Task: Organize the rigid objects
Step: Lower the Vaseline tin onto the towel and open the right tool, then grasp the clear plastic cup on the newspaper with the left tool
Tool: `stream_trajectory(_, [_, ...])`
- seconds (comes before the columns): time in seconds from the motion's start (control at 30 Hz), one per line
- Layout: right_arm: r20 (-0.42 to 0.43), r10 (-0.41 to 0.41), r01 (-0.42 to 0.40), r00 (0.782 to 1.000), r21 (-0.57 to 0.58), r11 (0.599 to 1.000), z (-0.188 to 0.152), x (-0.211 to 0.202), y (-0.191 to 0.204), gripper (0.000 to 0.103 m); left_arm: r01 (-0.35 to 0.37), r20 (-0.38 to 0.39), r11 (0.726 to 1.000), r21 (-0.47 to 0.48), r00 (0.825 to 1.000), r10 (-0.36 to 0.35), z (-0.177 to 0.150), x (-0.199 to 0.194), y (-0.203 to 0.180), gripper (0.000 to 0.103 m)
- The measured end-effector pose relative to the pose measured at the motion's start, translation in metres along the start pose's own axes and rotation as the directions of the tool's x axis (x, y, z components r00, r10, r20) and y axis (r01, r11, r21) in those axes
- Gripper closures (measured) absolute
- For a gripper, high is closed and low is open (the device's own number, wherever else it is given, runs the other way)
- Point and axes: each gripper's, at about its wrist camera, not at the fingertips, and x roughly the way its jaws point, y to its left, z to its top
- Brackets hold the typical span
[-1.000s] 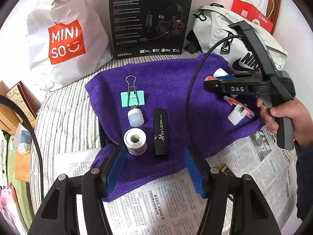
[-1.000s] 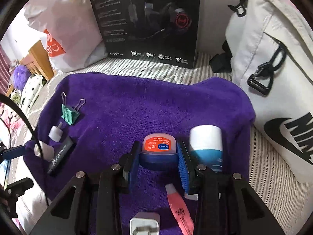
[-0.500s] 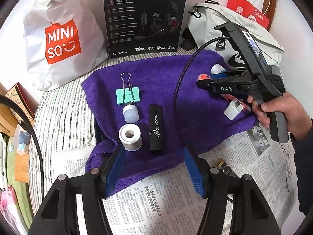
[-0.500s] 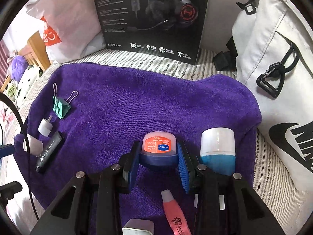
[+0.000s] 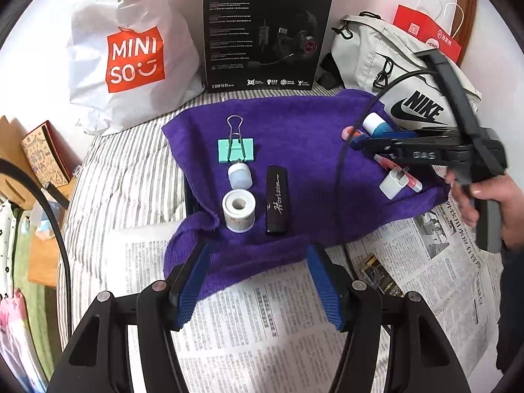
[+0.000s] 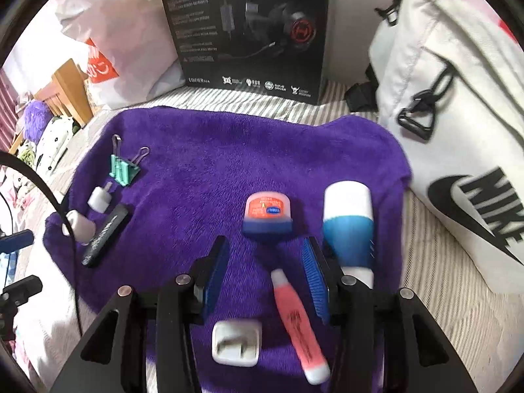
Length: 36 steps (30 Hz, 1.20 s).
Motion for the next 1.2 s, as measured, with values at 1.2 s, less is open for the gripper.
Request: stream_trajectory(1.2, [0.033, 0.076, -0.081, 0.997, 0.211, 0.974, -0.160, -0.097, -0.030, 0.047, 0.238, -0.031, 0.967, 0.089, 0.971, -0.236, -0.036, 0.038, -0.072, 0.052])
